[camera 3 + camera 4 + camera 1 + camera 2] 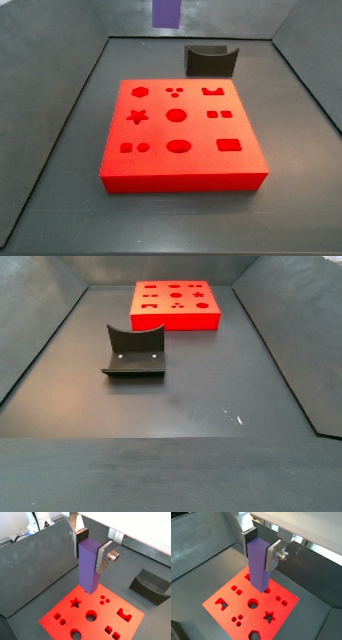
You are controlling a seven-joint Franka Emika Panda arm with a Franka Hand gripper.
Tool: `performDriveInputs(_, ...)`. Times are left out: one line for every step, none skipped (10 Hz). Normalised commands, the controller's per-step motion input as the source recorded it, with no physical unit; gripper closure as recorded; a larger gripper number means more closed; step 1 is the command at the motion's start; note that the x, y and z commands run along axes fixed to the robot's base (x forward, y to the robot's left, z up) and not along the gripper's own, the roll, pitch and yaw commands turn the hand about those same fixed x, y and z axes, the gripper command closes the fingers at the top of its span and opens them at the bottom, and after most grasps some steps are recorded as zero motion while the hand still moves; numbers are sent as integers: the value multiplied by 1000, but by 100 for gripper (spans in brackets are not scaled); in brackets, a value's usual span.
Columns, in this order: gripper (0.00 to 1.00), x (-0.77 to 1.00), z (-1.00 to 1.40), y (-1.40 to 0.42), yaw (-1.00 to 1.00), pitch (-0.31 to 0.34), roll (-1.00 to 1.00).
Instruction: Insert the rectangle object.
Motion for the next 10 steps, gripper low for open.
performDriveInputs(100,337,-397,-217,0,-173,-23)
performDriveInputs(100,500,-446,-300,0,-140,-6)
performDriveInputs(100,566,-394,-303,0,-136,-13)
performDriveInputs(100,806,-197,-366,211,-67,0)
performDriveInputs(100,837,-234,-369,206,-61,4)
performDriveInputs(100,834,-283,-337,191,-86,0)
performDriveInputs(100,834,-300,-323,186,-84,0)
performDriveInputs(100,900,-314,-329,129,-23,39)
performDriveInputs(100,940,-309,-354,29,39,103)
performDriveInputs(100,946,-297,-374,0,99,174)
